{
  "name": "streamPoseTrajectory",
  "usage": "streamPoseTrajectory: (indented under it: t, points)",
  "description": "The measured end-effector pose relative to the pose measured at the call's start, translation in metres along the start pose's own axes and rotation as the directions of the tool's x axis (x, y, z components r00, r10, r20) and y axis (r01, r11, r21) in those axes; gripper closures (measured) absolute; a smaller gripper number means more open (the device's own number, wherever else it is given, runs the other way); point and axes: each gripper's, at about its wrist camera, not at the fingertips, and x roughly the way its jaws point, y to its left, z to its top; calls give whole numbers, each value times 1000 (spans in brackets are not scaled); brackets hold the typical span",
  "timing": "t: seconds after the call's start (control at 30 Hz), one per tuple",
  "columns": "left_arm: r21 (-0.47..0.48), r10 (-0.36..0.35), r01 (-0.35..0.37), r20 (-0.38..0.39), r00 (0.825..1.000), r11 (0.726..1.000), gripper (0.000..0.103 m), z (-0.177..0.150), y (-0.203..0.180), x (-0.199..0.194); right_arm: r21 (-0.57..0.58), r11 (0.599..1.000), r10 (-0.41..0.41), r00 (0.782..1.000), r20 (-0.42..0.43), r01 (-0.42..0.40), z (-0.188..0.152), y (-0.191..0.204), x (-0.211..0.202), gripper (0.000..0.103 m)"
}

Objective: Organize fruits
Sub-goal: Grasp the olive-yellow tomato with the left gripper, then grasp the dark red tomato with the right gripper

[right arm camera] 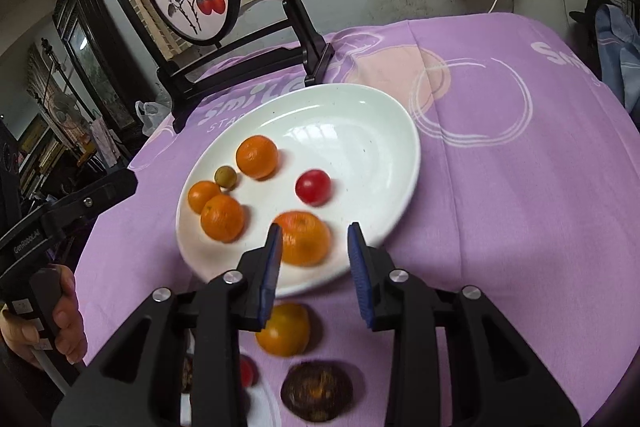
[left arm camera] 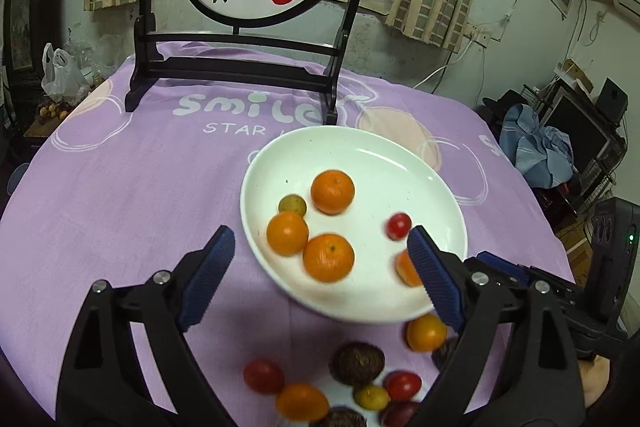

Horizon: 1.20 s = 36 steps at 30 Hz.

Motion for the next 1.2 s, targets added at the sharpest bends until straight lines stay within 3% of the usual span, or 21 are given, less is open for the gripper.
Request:
streamPoseTrajectory:
  t: [0.07,0.23,0.47,0.73,1.0,1.07,1.13,1.2]
  points:
    - [-1,-4,4,0,1000,1000,12,-10,1,-9,4,1000,-15,999,29,15,-10,-1,-13,38]
    - [-4,-31,30,-23,999,1000,12,-41,2,-31,-24,999,-42,999,28,42,-29,4,-31,38]
    - [-17,-25,24,-70,997,1000,12,-94,1,-61,2,1000,-14,1000,2,14,-64,11,-38,38]
    - [74,-22,34,-159,987,997,12,-152,-24,-69,-23,999,45,999,-17,-45,-82,17,-33,38]
    - [139,15,12,-190,982,990,13,-175,-36,-61,-71,997,15,1000,21,-14,-83,19,-41,38]
    - [156,13,19,-200,980,988,22,-179,-39,-60,-74,997,-5,1000,23,7,-83,18,-40,38]
    - [174,-13,57,-248,969,983,60,-184,-42,-53,-65,998,-5,1000,20,6,-82,16,-39,38]
    - [185,-28,76,-252,967,980,65,-186,-43,-53,-69,998,-7,1000,21,8,-83,16,-39,38]
